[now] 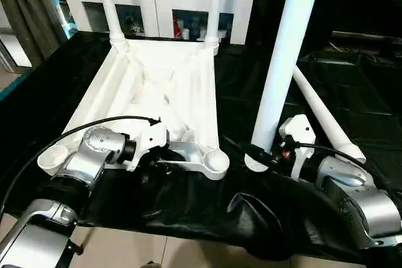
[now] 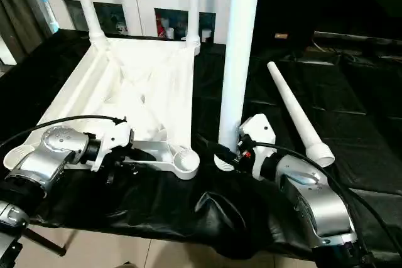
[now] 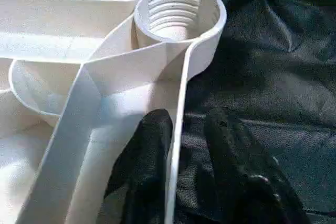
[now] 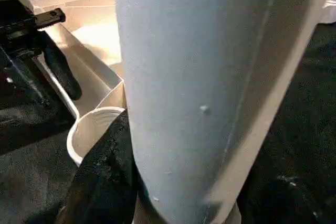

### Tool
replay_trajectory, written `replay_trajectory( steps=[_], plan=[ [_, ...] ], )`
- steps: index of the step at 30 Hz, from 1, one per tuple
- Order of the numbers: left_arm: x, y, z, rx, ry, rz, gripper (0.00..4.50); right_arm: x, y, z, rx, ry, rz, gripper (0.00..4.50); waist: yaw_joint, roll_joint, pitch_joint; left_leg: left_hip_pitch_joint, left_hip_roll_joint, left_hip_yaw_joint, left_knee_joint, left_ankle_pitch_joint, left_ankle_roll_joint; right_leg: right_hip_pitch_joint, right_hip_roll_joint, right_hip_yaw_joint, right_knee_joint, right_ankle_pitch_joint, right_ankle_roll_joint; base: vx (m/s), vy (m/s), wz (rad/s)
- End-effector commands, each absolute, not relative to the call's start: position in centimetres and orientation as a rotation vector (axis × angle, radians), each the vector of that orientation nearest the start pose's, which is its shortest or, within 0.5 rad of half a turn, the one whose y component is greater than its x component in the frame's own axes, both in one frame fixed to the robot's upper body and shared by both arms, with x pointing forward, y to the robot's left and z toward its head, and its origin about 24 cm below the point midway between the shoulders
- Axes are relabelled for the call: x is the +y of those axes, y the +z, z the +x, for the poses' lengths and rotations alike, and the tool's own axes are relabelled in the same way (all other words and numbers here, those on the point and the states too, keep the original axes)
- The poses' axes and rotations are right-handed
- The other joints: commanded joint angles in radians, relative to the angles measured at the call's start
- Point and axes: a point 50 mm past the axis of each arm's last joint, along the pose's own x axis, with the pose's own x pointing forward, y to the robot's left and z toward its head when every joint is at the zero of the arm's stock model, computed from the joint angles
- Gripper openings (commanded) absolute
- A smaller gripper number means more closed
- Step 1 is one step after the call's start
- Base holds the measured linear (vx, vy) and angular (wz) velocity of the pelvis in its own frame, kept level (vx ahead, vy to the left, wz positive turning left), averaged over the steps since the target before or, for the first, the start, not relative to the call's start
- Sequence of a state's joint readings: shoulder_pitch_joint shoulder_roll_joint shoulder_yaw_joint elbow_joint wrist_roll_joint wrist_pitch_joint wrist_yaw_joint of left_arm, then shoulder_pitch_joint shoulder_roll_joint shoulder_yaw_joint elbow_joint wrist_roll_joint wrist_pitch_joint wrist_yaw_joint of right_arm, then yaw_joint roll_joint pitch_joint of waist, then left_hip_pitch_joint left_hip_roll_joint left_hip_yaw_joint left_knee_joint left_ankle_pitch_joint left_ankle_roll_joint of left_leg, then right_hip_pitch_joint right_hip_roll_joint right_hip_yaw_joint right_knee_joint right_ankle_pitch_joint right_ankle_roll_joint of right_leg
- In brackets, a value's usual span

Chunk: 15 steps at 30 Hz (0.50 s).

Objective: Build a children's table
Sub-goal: Insert table leg to table base

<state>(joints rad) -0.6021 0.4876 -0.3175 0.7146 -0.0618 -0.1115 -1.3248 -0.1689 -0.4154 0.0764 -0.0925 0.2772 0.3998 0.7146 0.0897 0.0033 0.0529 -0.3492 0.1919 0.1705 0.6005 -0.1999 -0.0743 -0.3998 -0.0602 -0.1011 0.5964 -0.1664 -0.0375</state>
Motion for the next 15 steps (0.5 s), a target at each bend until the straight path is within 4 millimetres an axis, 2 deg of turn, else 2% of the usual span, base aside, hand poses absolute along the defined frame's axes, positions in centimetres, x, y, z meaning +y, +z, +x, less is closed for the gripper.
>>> replay_trajectory(
  steps=[1, 2, 7, 8, 9, 12, 15],
  plan=[
    [17.00, 5.66, 31.47, 0.424, -1.426, 0.483, 0.97, -16.30, 8.04, 27.02, 0.197, 0.817, -0.110, 1.93, 0.002, 0.006, -0.069, 0.003, 0.040, -0.014, -0.071, -0.168, 0.024, 0.062, -0.091, 0.062, -0.073, -0.266, -0.140, 0.000, 0.000, 0.00],
    [17.01, 5.65, 31.47, 0.426, -1.426, 0.483, 0.69, -16.29, 8.05, 27.04, 0.196, 0.817, -0.110, 1.93, 0.002, 0.007, -0.069, 0.002, 0.040, -0.014, -0.071, -0.163, 0.025, 0.064, -0.092, 0.063, -0.073, -0.260, -0.141, 0.000, 0.000, 0.00],
    [17.13, 5.59, 31.45, 0.440, -1.427, 0.485, 0.37, -16.21, 8.04, 27.08, 0.194, 0.819, -0.106, 1.93, 0.002, 0.008, -0.071, 0.002, 0.041, -0.014, -0.070, -0.149, 0.028, 0.063, -0.092, 0.064, -0.068, -0.222, -0.156, 0.000, 0.000, 0.00],
    [17.12, 5.60, 31.46, 0.439, -1.428, 0.482, 0.15, -16.18, 8.04, 27.08, 0.194, 0.819, -0.105, 1.93, 0.002, 0.009, -0.071, 0.001, 0.042, -0.014, -0.070, -0.145, 0.030, 0.064, -0.092, 0.064, -0.065, -0.203, -0.163, 0.000, 0.000, 0.00],
    [17.14, 5.62, 31.46, 0.438, -1.429, 0.480, 0.11, -16.15, 8.04, 27.07, 0.193, 0.819, -0.104, 1.93, 0.002, 0.011, -0.071, 0.002, 0.041, -0.014, -0.070, -0.146, 0.031, 0.064, -0.091, 0.063, -0.066, -0.202, -0.164, 0.000, 0.000, 0.00],
    [17.25, 5.50, 31.39, 0.453, -1.434, 0.492, 0.02, -16.08, 8.03, 27.15, 0.194, 0.818, -0.079, 1.93, -0.001, 0.009, -0.072, -0.002, 0.041, -0.014, -0.070, -0.140, 0.032, 0.067, -0.092, 0.064, -0.063, -0.185, -0.170, 0.000, 0.000, 0.00],
    [17.39, 5.28, 31.25, 0.472, -1.440, 0.518, 0.02, -16.09, 8.10, 27.30, 0.193, 0.813, -0.051, 1.93, -0.001, 0.010, -0.069, 0.001, 0.040, -0.013, -0.070, -0.156, 0.032, 0.065, -0.093, 0.063, -0.070, -0.226, -0.163, 0.000, 0.000, 0.00]
  ],
)
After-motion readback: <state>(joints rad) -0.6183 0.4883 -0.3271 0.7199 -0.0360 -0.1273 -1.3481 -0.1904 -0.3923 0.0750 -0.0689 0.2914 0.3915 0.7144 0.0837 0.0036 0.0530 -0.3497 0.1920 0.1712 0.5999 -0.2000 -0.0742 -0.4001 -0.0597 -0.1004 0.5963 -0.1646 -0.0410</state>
